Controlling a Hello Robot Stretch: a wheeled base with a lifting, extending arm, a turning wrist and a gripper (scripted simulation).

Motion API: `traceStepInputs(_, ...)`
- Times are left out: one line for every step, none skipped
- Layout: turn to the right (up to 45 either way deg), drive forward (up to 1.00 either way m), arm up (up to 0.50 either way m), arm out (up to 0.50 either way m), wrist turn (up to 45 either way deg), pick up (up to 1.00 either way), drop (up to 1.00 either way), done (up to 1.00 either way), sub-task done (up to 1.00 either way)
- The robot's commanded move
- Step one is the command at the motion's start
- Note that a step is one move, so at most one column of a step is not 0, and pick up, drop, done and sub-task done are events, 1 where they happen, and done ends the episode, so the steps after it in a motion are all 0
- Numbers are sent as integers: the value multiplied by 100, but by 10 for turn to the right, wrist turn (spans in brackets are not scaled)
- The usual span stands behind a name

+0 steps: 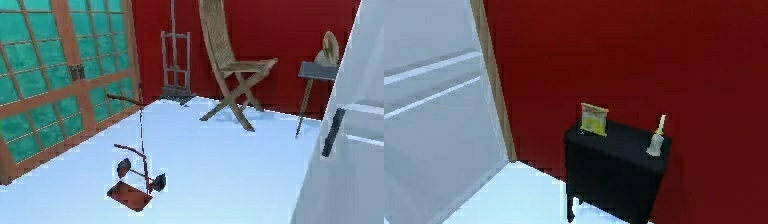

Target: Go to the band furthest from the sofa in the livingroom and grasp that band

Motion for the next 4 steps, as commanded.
traceStepInputs(0, 100, 0, 0, 0, 0, 0, 0, 0)
traceStepInputs(300, 0, 0, 0, 0, 0, 0, 0, 0)
traceStepInputs(0, 75, 0, 0, 0, 0, 0, 0, 0)
traceStepInputs(450, 0, 0, 0, 0, 0, 0, 0, 0)
